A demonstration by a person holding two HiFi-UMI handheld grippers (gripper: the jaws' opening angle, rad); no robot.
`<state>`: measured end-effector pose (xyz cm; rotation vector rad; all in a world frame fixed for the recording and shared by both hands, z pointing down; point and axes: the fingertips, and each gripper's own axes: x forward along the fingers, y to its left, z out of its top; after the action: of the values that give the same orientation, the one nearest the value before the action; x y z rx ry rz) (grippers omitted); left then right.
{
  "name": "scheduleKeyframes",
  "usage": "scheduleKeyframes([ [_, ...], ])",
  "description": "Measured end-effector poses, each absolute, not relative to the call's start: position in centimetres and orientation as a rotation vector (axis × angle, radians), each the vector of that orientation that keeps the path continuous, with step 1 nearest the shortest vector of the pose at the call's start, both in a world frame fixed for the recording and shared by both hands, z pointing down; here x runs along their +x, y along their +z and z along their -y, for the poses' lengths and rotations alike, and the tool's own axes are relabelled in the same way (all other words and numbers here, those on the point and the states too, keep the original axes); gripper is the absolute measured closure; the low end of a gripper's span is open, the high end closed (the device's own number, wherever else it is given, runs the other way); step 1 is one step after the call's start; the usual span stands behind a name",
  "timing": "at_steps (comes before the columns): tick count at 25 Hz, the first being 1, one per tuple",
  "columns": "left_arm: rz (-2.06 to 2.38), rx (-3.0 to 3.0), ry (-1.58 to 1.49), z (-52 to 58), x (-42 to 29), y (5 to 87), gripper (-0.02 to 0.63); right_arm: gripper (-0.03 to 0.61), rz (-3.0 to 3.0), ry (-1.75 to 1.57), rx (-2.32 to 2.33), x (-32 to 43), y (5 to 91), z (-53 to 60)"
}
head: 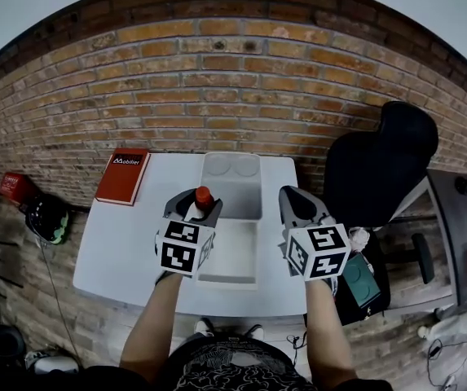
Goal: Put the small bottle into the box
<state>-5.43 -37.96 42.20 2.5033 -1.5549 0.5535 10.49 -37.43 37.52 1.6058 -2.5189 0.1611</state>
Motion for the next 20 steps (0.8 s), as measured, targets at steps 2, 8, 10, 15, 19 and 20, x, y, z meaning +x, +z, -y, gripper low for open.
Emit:
scheduleKeyframes([
  [2,1.557,2.496,0.558,38.0,-5.7,42.4,0.382,0.557,2.524,0.162,1.598,10.2,37.6,37.4],
  [8,1.479,2.500,0.591,38.1,-5.4,44.9,0.382,0.557,2.525,0.154,1.589,9.7,37.5,37.3],
  [10,1.439,2.484,0.589,38.0,-5.4,46.1,0.382,0.557,2.522,0.145,1.589,9.6,37.4,37.2],
  [15,1.372,2.491,0.643,37.4,-4.7,48.9,0.382,0.557,2.517,0.157,1.593,9.6,37.8,37.0],
  [19,1.310,2.530,0.693,37.2,-3.5,50.4,0.382,0.557,2.517,0.164,1.566,8.7,38.3,36.7],
  [20,1.292,2.539,0.705,37.2,-3.2,50.7,0.382,0.557,2.518,0.163,1.558,8.5,38.4,36.6],
])
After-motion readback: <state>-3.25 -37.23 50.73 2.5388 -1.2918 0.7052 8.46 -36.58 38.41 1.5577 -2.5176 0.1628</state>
